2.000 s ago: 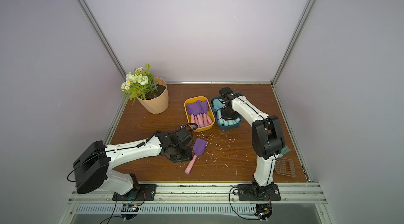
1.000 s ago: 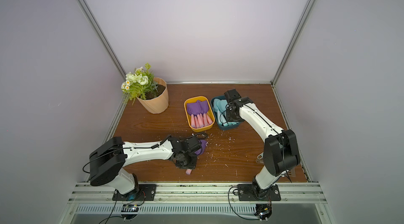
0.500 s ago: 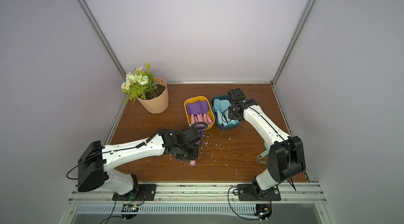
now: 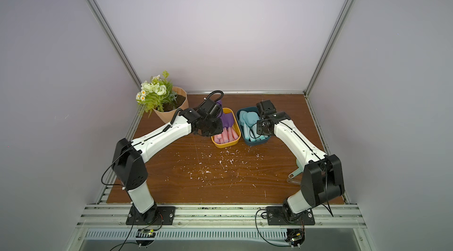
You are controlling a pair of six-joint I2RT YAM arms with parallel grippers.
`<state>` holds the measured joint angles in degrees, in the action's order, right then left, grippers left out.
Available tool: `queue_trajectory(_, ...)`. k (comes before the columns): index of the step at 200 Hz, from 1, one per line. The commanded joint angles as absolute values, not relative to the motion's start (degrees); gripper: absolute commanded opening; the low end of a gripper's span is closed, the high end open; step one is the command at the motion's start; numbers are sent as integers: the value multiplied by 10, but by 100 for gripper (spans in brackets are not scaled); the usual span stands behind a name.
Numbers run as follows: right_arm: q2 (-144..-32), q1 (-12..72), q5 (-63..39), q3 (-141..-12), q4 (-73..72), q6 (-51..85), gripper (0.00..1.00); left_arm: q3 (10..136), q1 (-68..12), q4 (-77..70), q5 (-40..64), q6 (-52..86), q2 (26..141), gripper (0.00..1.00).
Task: Sort the small shovels by color and place them into the storage box
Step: Place the shovel in the storage box.
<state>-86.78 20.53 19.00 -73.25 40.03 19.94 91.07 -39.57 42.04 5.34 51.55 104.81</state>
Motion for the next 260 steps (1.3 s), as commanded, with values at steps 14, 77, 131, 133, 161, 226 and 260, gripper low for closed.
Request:
queue_trajectory(14, -842, 202, 188, -721, 399, 200, 44, 924, -381, 417, 77, 514, 1085, 1)
queue_trajectory(77, -836, 202, 183, -711, 394, 198, 44, 926, -374, 403, 59, 530, 1118, 7)
queue_trajectory(131, -828, 201, 189, -712, 397, 197, 45, 917, -371, 400, 51, 543, 1121, 30)
queue_trajectory(133, -827, 200, 189, -712, 397, 197, 45, 916, -371, 400, 50, 543, 1120, 31)
queue_trajectory(161, -824, 199, 193, -709, 397, 198, 45, 917, -371, 397, 46, 544, 1116, 51)
queue_trajectory(226, -796, 145, 208, -677, 361, 232, 46, 920, -371, 369, -85, 474, 1020, 65)
queue_trajectory(260, -740, 70, 260, -597, 271, 282, 48, 791, -370, 312, -272, 418, 900, 67)
